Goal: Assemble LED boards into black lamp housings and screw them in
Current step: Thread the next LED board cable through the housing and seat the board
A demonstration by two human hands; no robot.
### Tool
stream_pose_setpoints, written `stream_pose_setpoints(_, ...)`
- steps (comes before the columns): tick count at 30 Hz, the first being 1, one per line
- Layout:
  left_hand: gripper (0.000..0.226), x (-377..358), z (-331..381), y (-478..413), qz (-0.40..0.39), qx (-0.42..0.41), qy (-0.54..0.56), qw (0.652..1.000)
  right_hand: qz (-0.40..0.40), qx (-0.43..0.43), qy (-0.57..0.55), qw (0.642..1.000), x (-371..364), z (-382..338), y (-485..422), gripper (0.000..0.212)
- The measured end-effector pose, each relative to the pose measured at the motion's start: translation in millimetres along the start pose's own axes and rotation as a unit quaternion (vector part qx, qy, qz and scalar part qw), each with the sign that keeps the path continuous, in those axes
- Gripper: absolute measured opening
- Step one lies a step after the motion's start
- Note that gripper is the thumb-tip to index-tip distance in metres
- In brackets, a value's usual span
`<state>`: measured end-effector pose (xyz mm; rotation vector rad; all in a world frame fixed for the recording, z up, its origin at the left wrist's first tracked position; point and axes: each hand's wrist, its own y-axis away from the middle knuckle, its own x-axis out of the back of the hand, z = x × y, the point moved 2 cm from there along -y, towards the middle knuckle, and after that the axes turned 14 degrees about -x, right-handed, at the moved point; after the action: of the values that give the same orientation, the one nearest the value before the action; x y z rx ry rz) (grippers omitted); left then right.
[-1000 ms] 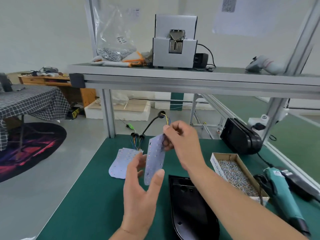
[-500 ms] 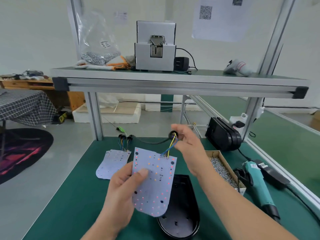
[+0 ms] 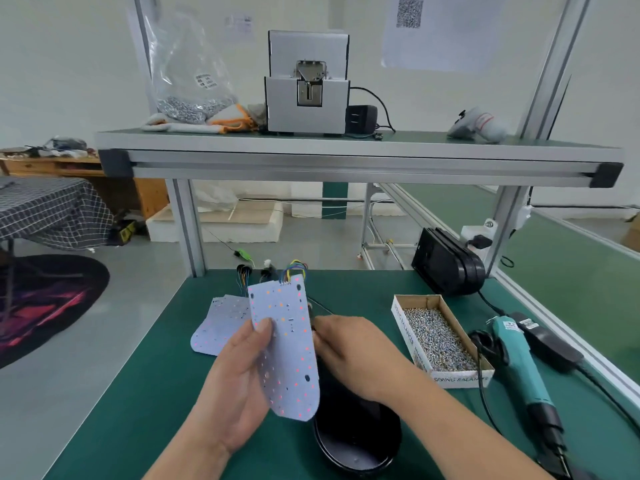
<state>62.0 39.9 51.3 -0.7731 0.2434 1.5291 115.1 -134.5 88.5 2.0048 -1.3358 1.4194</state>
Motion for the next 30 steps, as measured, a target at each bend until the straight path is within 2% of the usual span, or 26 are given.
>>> stream_pose_setpoints(6, 0.058, -3.5, -4.5, 1.7, -0.055, 0.022, -0.015, 0.998, -0.01, 0.01, 0.05, 0.999, 10.9, -8.3, 14.8, 0.016)
stream_pose_setpoints(8, 0.065, -6.4, -6.8, 3.4, -0.079, 0.021, -0.012, 0.997, -0.007, -0.011, 0.013, 1.0, 16.3, -11.5, 19.7, 0.007)
stream_pose_setpoints(11, 0.061, -7.6, -6.0, 3.5, -0.075, 0.009, 0.01, 0.997, 0.019, -0.025, -0.059, 0.998, 18.9, -18.2, 29.4, 0.019)
stream_pose_setpoints(13, 0.04, -5.3, -3.6, 2.2, -0.045, 0.0, 0.018, 0.999, 0.017, -0.02, -0.024, 0.999, 15.7, -19.0, 33.4, 0.037)
stream_pose_setpoints(15, 0.028, 0.8, -1.0, -0.2, -0.001, -0.016, 0.019, 1.0, 0.055, -0.013, 0.047, 0.997, 17.9, -12.6, 31.1, 0.036)
stream_pose_setpoints(17, 0.021, 6.3, 6.6, -2.5, 0.029, -0.033, 0.031, 0.999, 0.078, -0.039, 0.073, 0.994, 25.7, 1.9, 24.0, 0.034)
stream_pose_setpoints(19, 0.045, 8.6, 11.8, -2.2, 0.035, -0.04, 0.033, 0.998, 0.068, -0.081, 0.078, 0.991, 29.0, 18.3, 17.0, 0.035)
stream_pose_setpoints(20, 0.048, 9.3, 9.4, -1.9, 0.026, -0.035, 0.03, 0.999, 0.063, -0.099, 0.088, 0.989, 27.1, 22.8, 14.7, 0.036)
stream_pose_setpoints(21, 0.04, 6.0, 6.4, -1.0, 0.018, -0.026, 0.033, 0.999, 0.063, -0.105, 0.101, 0.987, 23.2, 23.7, 13.7, 0.035)
stream_pose_setpoints(23, 0.038, -0.5, -4.3, 3.3, -0.016, -0.003, 0.023, 1.0, 0.073, -0.082, 0.14, 0.984, 10.6, 18.0, 12.4, 0.033)
stream_pose_setpoints(26, 0.048, -6.5, -18.9, 9.3, -0.084, 0.009, 0.031, 0.996, 0.086, -0.039, 0.191, 0.977, -0.2, 8.5, 12.0, 0.031)
stream_pose_setpoints(30, 0.048, -4.5, -13.4, 6.9, -0.074, -0.013, 0.02, 0.997, 0.074, 0.035, 0.201, 0.976, 2.9, -2.2, 16.8, 0.033)
